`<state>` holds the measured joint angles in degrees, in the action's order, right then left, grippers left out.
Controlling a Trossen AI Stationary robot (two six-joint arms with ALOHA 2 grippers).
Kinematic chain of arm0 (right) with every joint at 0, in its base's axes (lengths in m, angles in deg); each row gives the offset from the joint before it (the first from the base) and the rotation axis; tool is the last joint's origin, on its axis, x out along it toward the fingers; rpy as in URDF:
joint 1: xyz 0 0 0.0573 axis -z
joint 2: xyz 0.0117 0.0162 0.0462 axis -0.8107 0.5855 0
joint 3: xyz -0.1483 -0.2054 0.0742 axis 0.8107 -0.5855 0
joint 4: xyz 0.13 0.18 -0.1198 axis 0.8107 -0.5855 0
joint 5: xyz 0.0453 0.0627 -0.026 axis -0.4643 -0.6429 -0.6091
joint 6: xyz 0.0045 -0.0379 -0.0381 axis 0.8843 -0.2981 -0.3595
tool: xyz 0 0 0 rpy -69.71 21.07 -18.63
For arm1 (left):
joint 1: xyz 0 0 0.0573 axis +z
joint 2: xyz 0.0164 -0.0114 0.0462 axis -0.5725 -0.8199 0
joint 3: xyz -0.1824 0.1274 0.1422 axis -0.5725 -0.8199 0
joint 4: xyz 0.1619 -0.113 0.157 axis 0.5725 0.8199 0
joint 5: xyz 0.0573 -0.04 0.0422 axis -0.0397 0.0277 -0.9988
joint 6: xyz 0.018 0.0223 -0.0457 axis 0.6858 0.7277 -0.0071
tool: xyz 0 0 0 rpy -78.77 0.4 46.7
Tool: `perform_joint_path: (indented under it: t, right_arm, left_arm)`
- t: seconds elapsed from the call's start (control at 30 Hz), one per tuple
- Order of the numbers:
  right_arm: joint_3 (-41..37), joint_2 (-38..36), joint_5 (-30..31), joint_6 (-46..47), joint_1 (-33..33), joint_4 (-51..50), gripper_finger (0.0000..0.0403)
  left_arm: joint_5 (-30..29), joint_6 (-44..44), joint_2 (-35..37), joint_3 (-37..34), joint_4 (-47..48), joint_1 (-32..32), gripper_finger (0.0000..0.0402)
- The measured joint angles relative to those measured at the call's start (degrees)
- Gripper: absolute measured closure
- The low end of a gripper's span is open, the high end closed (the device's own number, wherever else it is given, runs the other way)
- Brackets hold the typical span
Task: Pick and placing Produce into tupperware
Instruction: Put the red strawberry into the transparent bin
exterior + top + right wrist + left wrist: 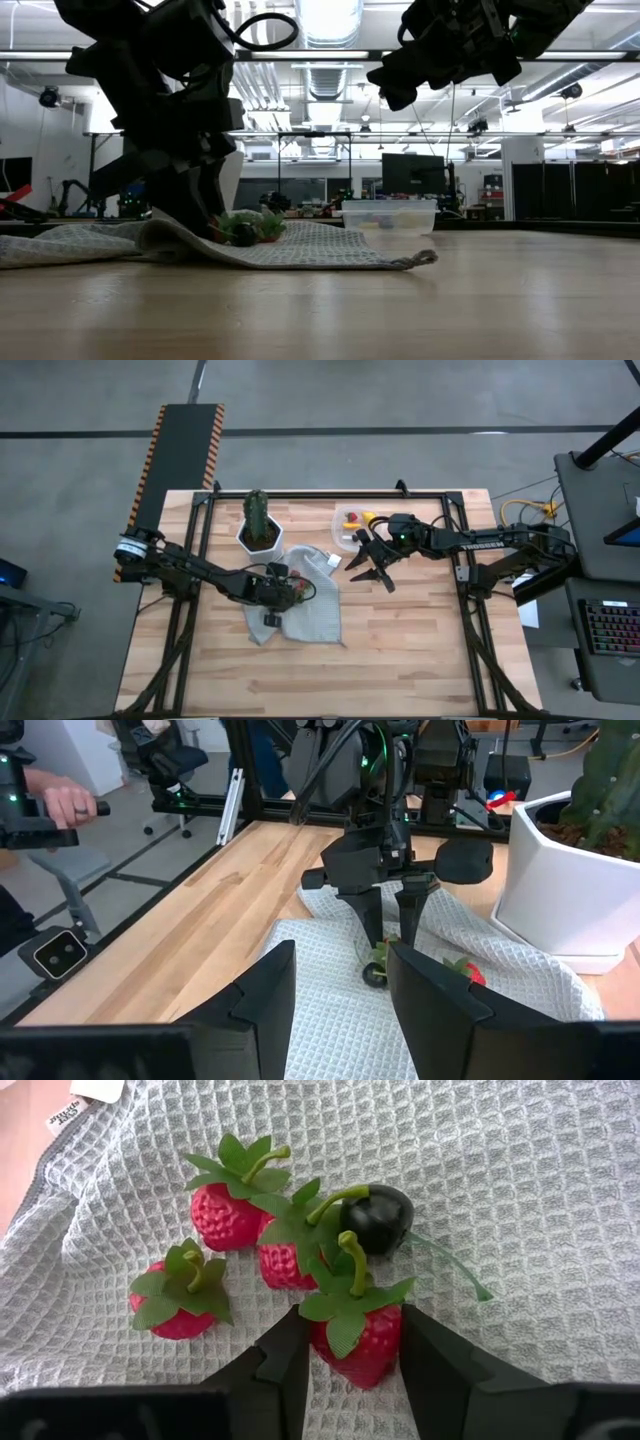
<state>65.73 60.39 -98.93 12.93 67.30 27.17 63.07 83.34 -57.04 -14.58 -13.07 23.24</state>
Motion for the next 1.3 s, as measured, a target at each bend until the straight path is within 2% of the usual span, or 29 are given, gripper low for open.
perform_joint_path:
  t: [0.3, 0.97, 1.3]
  right_arm:
    - [0.0, 0.0, 0.0, 0.0, 0.0, 0.0, 0.0252]
    - [0.0, 0.0, 0.0, 0.0, 0.0, -0.1, 0.0252]
    - [0.0, 0.0, 0.0, 0.0, 0.0, -0.7, 0.0252]
  left_arm:
    - [-0.2, 0.0, 0.1, 1.3, 0.6, 0.1, 0.0295]
    - [-0.4, -0.2, 0.9, 10.8, 16.6, 0.0, 0.0295]
    - [-1.6, 0.0, 5.5, 13.7, 19.6, 0.0, 0.0295]
